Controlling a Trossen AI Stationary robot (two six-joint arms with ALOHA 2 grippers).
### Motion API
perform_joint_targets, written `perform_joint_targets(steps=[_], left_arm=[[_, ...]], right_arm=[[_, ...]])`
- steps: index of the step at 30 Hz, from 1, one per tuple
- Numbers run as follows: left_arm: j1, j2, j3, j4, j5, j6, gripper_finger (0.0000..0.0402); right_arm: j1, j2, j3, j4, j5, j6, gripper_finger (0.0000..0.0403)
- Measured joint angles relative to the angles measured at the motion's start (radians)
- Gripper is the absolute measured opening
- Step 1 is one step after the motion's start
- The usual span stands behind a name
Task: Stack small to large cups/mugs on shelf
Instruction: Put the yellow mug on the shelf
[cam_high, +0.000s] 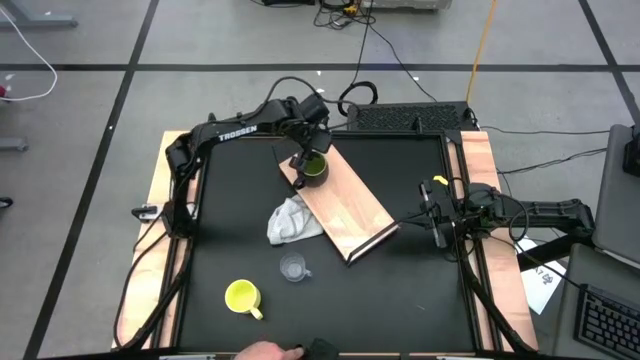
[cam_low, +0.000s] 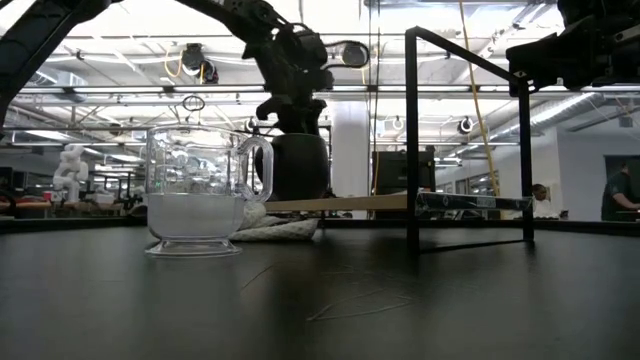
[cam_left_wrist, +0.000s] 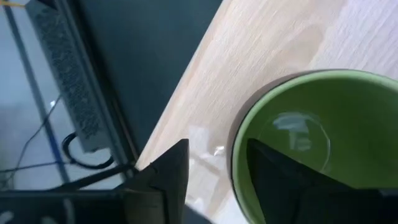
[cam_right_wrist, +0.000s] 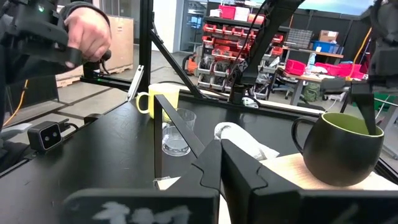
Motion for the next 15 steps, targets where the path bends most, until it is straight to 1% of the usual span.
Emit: perform_joint_targets(steps=[5,11,13,15], left_arm=[[-0.020,-0.060,0.000,-0.001,-0.010,-0.011,0.0164],[-0.040,-0.182,0.000,-0.043,-0.011,-0.076,0.0161],[-0.049,-0.227,0.000,-0.079,-0.008,-0.086,0.0149],[-0.054,-0.273,0.000,-0.103,0.010,-0.119,0.0123]], right_arm=[[0.000,0.000,0.000,0.000,0.000,0.000,0.0000],[0.000,0.000,0.000,0.000,0.000,0.000,0.0000],[0.000,0.000,0.000,0.000,0.000,0.000,0.0000],[0.000,0.000,0.000,0.000,0.000,0.000,0.0000]])
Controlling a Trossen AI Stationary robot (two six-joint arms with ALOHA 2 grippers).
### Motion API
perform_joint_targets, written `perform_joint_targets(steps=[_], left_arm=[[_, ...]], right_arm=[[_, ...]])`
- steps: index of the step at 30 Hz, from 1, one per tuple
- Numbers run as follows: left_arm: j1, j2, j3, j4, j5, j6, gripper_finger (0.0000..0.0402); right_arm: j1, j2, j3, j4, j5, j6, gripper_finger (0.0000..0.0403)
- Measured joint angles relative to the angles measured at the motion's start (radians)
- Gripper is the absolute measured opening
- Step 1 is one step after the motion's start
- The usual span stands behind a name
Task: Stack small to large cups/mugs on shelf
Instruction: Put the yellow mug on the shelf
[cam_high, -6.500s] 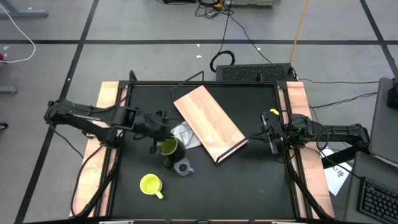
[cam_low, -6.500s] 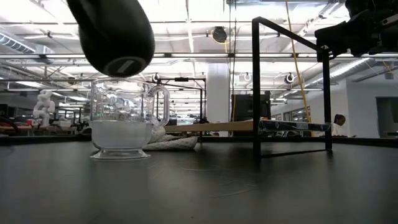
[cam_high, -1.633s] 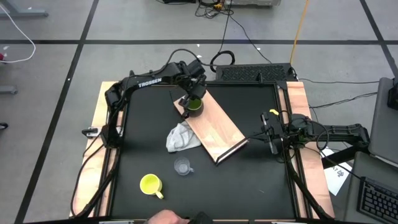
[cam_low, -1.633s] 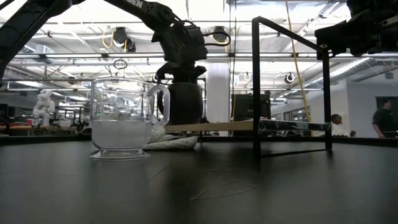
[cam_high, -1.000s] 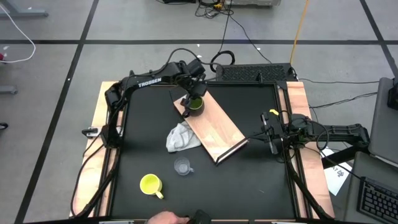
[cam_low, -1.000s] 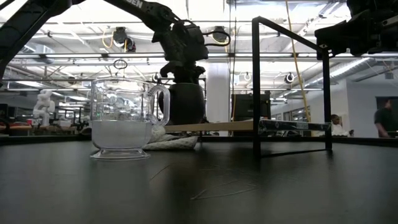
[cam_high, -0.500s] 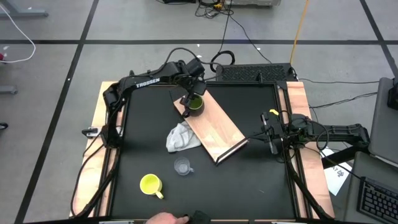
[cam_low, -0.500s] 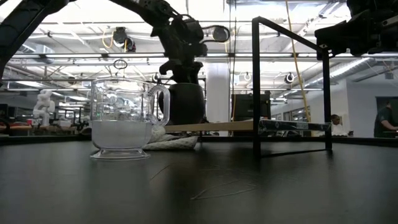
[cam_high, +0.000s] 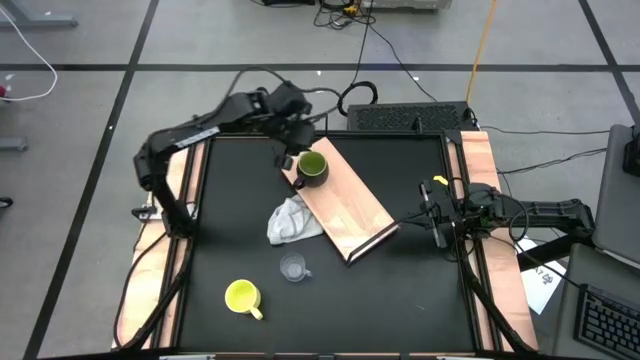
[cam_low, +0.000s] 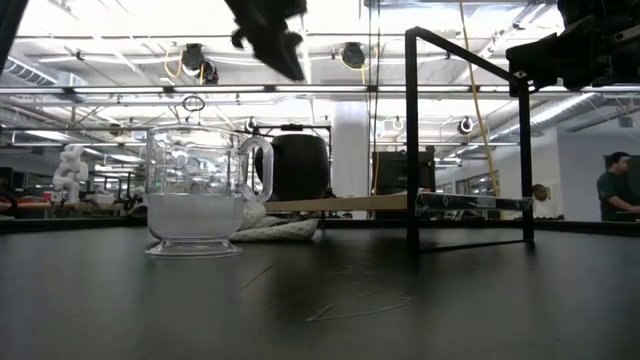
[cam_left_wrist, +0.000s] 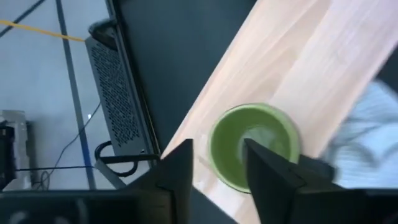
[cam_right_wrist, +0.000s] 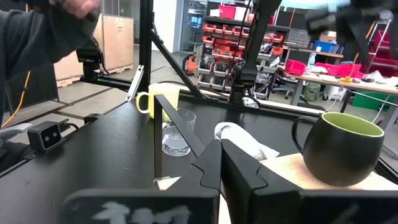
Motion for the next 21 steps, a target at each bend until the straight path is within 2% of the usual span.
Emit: perform_joint_targets(steps=[5,6,11,18,21], left_arm=[[-0.009,-0.093,0.000,-0.050,0.031,-0.067,0.0021],[-0.010,-0.106,0.000,-0.050,0.032,-0.089,0.0012],[-0.023,-0.150,0.000,-0.107,0.048,-0.148,0.0004],[-0.047,-0.169,-0.028,-0.119,0.283,-0.189,0.0002],[-0.088,-0.195,-0.081,-0.108,0.318,-0.189,0.0001]], right_arm=[[0.000,0.000,0.000,0.002,0.000,0.000,0.0000],[0.000,0.000,0.000,0.004,0.000,0.000,0.0000],[0.000,0.000,0.000,0.006,0.000,0.000,0.0000],[0.000,0.000,0.000,0.006,0.000,0.000,0.0000],[0.000,0.000,0.000,0.006,0.000,0.000,0.0000]])
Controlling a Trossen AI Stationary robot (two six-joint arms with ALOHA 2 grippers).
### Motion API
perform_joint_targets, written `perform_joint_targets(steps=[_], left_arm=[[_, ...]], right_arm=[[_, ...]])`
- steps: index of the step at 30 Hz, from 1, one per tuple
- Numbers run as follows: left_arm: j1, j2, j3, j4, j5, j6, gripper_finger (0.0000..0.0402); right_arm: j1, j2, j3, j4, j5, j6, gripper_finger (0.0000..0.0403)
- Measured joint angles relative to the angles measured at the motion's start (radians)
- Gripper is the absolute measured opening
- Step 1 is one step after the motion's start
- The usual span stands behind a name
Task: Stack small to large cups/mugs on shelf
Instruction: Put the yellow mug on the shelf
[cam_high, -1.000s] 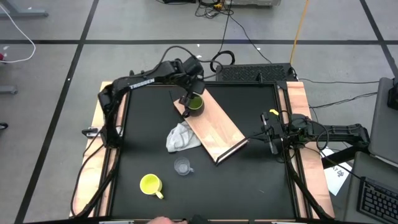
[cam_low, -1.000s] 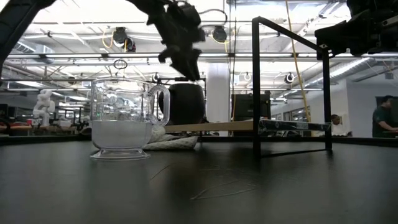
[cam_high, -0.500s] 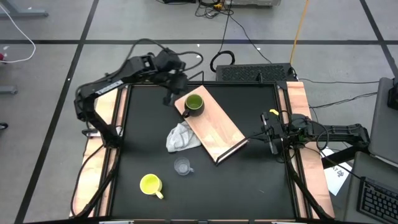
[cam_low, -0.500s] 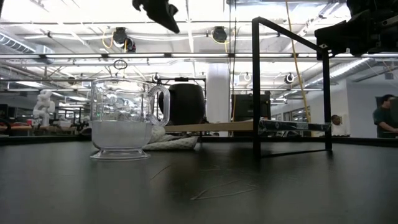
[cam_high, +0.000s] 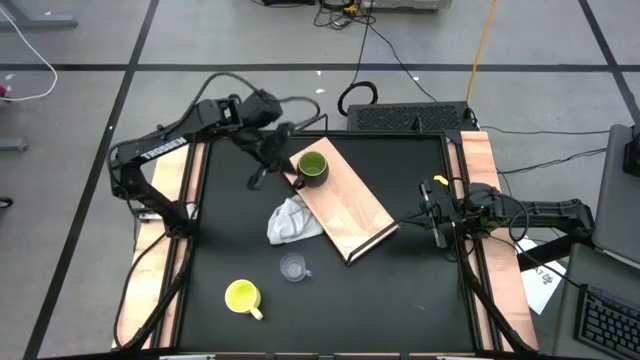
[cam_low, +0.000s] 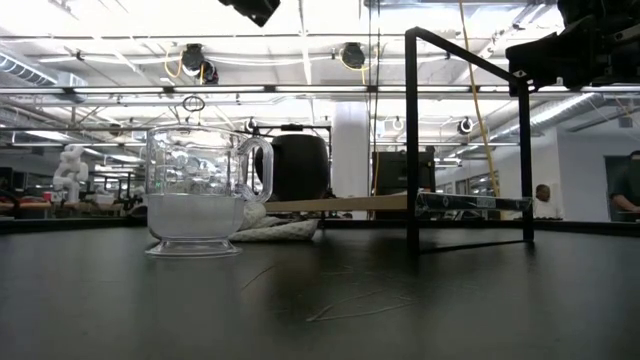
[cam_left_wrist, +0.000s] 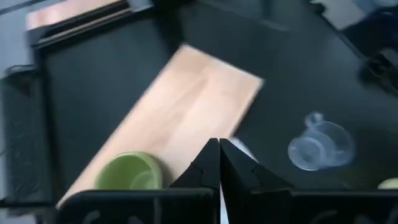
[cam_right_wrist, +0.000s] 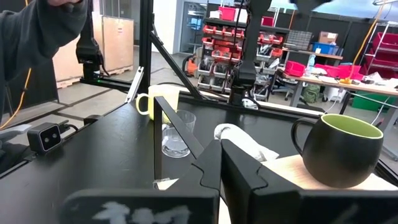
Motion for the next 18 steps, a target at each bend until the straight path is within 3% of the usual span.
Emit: perform_joint_targets(steps=[7,18], left_arm=[[-0.094,-0.107,-0.192,0.111,-0.031,0.010,0.0001],[-0.154,-0.409,-0.600,0.428,-0.025,-0.143,0.0000]], right_arm=[[0.000,0.000,0.000,0.000,0.000,0.026,0.0000],[0.000,0.000,0.000,0.002,0.000,0.021,0.0000]])
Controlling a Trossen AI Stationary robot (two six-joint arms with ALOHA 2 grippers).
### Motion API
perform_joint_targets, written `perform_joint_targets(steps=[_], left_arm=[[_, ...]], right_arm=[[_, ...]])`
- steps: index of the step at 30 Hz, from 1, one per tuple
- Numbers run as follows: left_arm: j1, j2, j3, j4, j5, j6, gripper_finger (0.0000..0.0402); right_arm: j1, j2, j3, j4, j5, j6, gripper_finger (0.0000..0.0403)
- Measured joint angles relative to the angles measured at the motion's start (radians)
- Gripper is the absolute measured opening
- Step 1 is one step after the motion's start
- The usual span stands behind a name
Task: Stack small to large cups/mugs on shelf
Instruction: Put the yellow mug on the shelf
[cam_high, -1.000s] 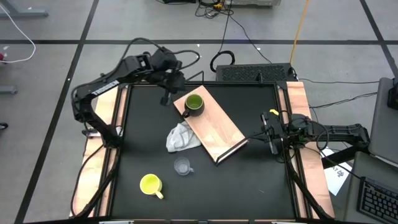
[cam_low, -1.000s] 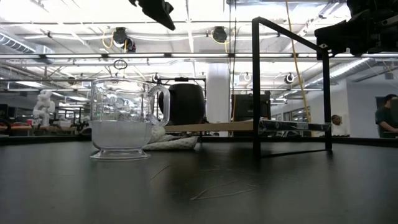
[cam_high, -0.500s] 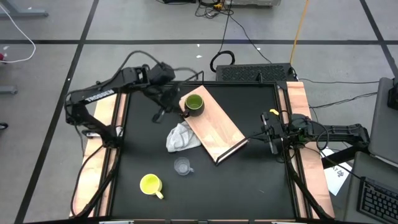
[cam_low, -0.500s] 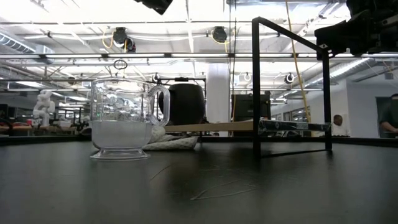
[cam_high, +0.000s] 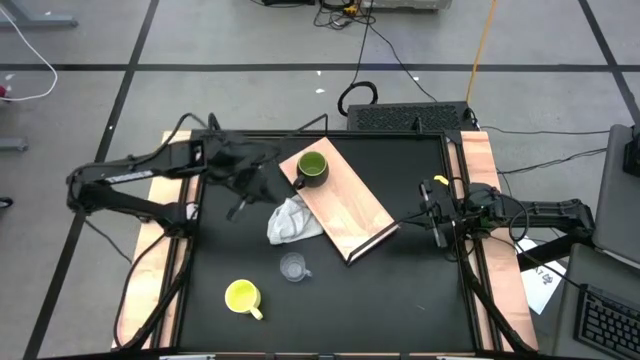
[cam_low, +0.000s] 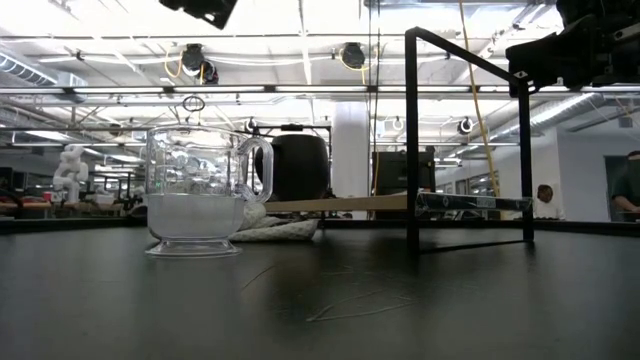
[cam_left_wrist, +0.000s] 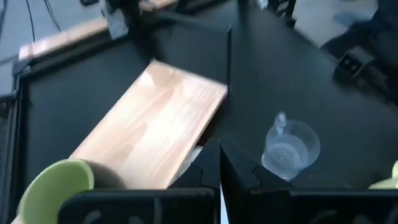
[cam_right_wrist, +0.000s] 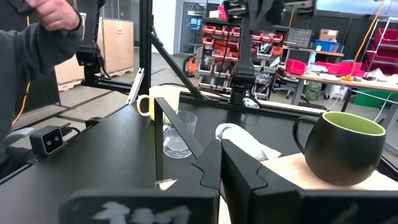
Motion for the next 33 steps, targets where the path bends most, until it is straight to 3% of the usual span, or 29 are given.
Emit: perform_joint_targets(steps=[5,12,24,33], left_arm=[[-0.072,-0.118,-0.185,0.253,0.086,-0.100,0.0000],[-0.207,-0.207,-0.391,0.512,0.060,-0.237,0.0000],[-0.463,-0.221,-0.623,0.779,-0.291,-0.316,0.0000],[-0.539,-0.221,-0.673,0.834,-0.386,-0.360,0.0000]], right_arm=[[0.000,0.000,0.000,0.000,0.000,0.000,0.0000],[0.000,0.000,0.000,0.000,0.000,0.000,0.0000],[0.000,0.000,0.000,0.000,0.000,0.000,0.0000],[0.000,0.000,0.000,0.000,0.000,0.001,0.0000]])
